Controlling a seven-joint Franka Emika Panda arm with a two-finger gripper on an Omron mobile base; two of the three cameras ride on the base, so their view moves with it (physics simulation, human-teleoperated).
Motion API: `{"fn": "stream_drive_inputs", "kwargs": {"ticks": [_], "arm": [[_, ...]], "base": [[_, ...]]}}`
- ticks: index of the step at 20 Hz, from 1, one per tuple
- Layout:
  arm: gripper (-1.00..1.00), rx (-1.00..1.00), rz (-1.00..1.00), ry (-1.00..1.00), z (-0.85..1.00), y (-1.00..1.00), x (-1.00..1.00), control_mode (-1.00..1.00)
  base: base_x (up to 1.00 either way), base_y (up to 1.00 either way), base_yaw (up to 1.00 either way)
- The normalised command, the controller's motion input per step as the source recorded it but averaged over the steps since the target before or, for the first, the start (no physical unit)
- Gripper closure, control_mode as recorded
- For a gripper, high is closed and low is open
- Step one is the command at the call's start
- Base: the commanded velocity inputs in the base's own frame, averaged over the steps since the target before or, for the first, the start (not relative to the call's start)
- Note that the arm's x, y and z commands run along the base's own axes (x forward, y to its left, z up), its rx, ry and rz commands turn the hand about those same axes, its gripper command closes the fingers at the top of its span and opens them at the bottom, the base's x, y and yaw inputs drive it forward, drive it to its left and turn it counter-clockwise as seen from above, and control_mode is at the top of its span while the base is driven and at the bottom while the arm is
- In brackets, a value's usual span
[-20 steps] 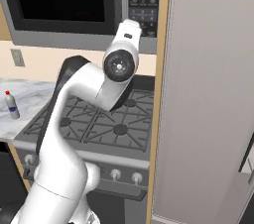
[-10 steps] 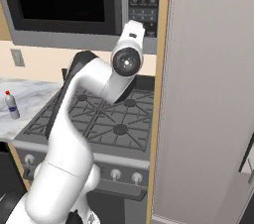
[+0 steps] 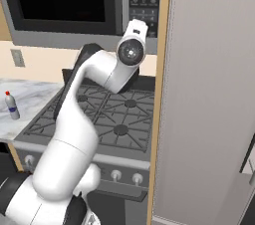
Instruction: Place the microwavable item in the microwave. Then, close the microwave door and press the start button.
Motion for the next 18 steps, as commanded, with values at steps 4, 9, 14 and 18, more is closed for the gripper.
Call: {"fn": "stream_drive_inputs", "kwargs": {"ticks": [4,9,14,18], "arm": [[-1.00,0.00,0.00,0.08,-0.08,-0.16,0.22,-1.00],[-1.00,0.00,0.00,0.07,-0.16,-0.21,0.14,-1.00],[-1.00,0.00,0.00,0.05,-0.11,-0.05,0.24,-1.00],[-1.00,0.00,0.00,0.01,-0.03,-0.06,0.26,-1.00]], "base": [[0.00,0.00,0.00],[0.00,0.00,0.00],[0.00,0.00,0.00],[0.00,0.00,0.00]]}}
